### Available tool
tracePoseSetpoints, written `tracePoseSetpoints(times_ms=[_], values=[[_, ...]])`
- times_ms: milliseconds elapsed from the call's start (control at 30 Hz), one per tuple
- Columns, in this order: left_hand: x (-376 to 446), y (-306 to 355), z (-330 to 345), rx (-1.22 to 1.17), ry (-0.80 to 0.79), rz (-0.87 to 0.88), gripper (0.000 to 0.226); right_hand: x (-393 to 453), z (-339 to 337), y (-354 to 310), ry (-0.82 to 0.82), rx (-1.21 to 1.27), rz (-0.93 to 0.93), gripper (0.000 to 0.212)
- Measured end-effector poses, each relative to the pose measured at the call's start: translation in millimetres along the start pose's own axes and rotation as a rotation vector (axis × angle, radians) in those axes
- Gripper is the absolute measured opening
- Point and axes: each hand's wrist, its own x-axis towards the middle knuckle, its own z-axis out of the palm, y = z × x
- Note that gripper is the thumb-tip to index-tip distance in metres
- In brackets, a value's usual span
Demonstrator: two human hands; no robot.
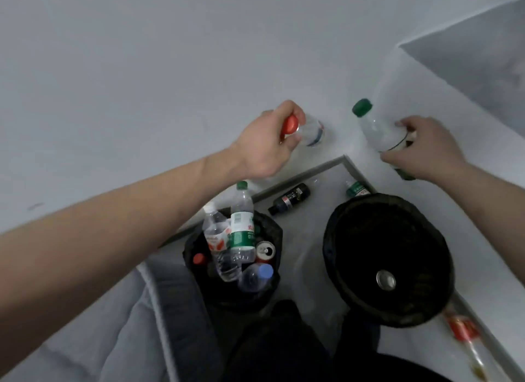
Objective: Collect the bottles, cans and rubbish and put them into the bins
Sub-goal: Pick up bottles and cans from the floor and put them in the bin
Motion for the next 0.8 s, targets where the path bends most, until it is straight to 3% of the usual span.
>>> tracePoseSetpoints(times_ms=[133,300,633,800], values=[[-91.9,8.4,-73.7,0.037,0.111,-0.072,0.022,-95.0,4.6,-71.0,-0.007,0.311,-0.015,0.054],[-178.5,-19.1,-92.5,0.127,0.108,-0.196,0.023,-149.9,51.9,-121.4,-0.114,0.381,-0.047,0.052],[-227.2,-52.0,-19.4,0.481,-0.327,-0.334,0.039,-191.5,117.9,-145.8,-0.25,0.365,0.0,0.047],[-214.9,-53.8,2.3,0.517,-0.465,-0.405,0.033,-177.4,125.0,-137.7,-0.262,0.352,0.057,0.046]])
